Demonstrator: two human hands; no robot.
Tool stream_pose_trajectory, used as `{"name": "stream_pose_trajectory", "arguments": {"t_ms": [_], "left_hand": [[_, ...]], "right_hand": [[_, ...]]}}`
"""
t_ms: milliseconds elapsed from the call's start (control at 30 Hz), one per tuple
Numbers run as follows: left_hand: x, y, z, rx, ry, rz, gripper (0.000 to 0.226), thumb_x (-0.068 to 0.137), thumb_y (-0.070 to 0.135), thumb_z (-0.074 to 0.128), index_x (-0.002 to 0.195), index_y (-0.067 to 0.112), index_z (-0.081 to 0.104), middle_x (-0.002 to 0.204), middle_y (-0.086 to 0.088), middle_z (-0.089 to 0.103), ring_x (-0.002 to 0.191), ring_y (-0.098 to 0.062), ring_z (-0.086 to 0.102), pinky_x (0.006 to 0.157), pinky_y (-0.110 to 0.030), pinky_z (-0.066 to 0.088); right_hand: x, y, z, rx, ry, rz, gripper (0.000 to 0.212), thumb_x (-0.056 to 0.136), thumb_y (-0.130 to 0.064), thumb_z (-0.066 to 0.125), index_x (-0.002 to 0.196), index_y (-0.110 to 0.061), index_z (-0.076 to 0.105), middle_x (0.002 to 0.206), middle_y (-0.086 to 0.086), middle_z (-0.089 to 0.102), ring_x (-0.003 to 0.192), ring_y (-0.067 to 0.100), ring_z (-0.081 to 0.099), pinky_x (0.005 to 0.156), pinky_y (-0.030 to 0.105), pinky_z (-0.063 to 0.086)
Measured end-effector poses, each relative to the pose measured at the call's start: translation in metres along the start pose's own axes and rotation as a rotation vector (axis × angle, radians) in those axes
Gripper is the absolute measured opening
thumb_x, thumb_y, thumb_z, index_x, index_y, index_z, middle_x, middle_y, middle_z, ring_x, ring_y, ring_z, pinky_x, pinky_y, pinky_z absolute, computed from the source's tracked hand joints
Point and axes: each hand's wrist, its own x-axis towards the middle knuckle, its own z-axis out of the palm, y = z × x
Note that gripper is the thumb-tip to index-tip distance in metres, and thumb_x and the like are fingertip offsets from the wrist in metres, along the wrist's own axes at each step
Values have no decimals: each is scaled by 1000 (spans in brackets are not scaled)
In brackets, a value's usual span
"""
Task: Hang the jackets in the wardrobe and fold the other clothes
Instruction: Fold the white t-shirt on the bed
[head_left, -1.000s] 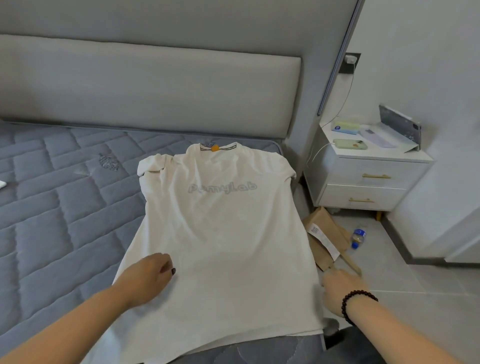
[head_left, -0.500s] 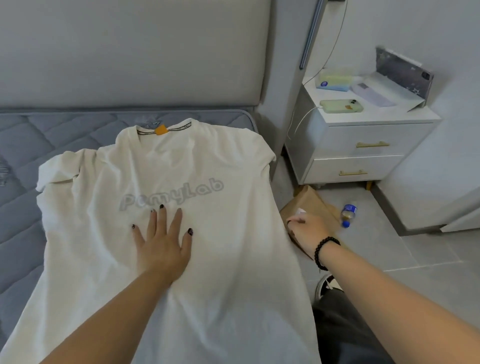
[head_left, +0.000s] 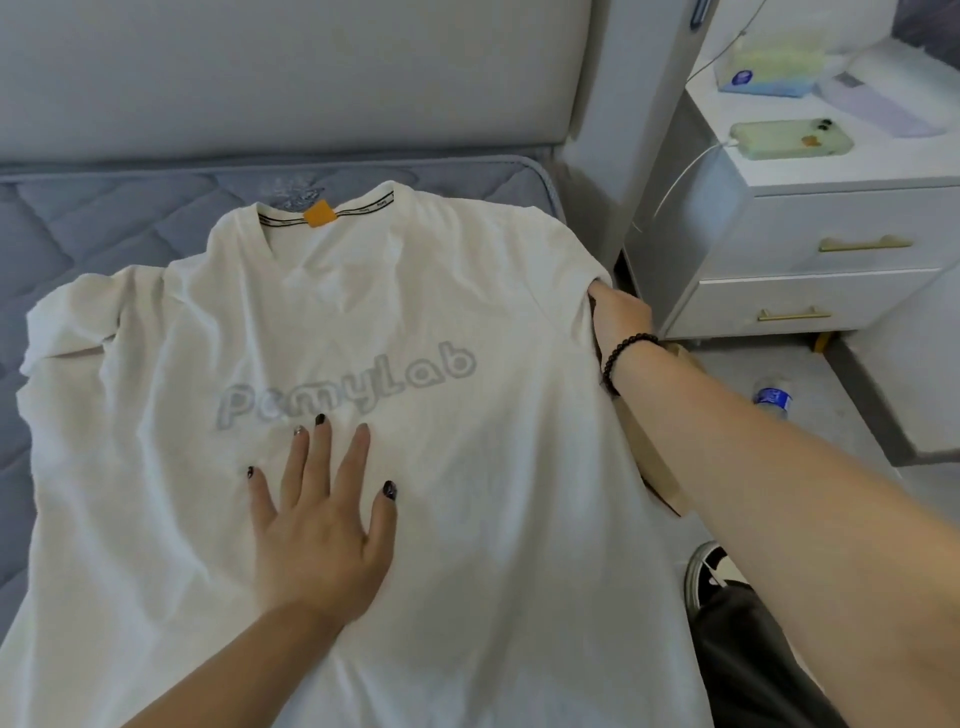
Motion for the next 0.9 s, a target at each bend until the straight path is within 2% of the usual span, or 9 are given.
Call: {"name": "stream_pose_trajectory", "arguments": {"t_ms": [133,233,300,400,500,600,733,833,900], "left_hand": [[-1,-1,0,3,2,0,67,91,57,12,154,33,16,163,-2,11,150,-19,1,118,-51,-3],[-1,-2,0,2,2,-2,68,91,58,9,154,35,14,163,0,8,150,-16,-3,119,-49,-7],[-1,-2,-1,-1,7,-3,68,90,59,8,154,35,12,163,0,6,149,-15,-5,119,-49,-7],[-2,-1,-3,-24,5,2,68,91,58,11,154,33,15,162,-1,10,150,-16,0,119,-51,-2],[-2,-1,-3,-30,0,-1,67,91,58,14,154,32,19,162,-1,13,150,-17,5,119,-52,2],[-2,-3,-1,-26,3,3,67,92,58,16,154,33,18,162,0,12,150,-16,3,119,-51,2],[-1,-3,1,-31,19,1,65,92,57,20,153,34,21,161,0,15,150,-16,5,119,-50,3],[0,-3,2,-36,26,3,65,91,55,25,152,33,25,160,-1,20,149,-18,10,118,-51,4],[0,-4,3,-31,26,6,65,91,55,25,152,33,24,160,-1,20,149,-18,10,118,-52,5]], "right_hand": [[9,-5,7,-104,-64,-94,17,89,-22,57,81,-11,66,80,-1,62,83,19,58,79,28,48],[7,-9,1,-95,208,-251,20,89,-10,51,89,-1,69,79,2,60,77,15,53,58,13,42],[6,-2,-11,-7,252,-125,20,95,-14,44,90,-11,63,72,1,51,70,17,50,63,23,42],[2,20,-25,129,95,159,31,101,-12,30,73,-22,35,75,-3,40,61,11,44,53,26,47],[-7,23,-24,527,57,314,33,100,-6,29,69,-14,39,61,4,50,44,15,53,37,23,47],[-11,14,-20,685,-77,331,27,100,-16,41,79,-4,53,66,10,66,52,23,66,49,34,55],[4,-5,-17,524,-97,134,20,97,-9,46,81,-5,58,71,8,65,61,22,63,54,28,52],[10,-23,-1,188,11,-326,32,92,-10,55,66,-22,41,65,-2,40,58,13,39,56,26,32],[-4,-27,11,-185,-148,-673,28,89,-19,58,70,-29,40,70,-9,43,62,6,40,60,22,34]]}}
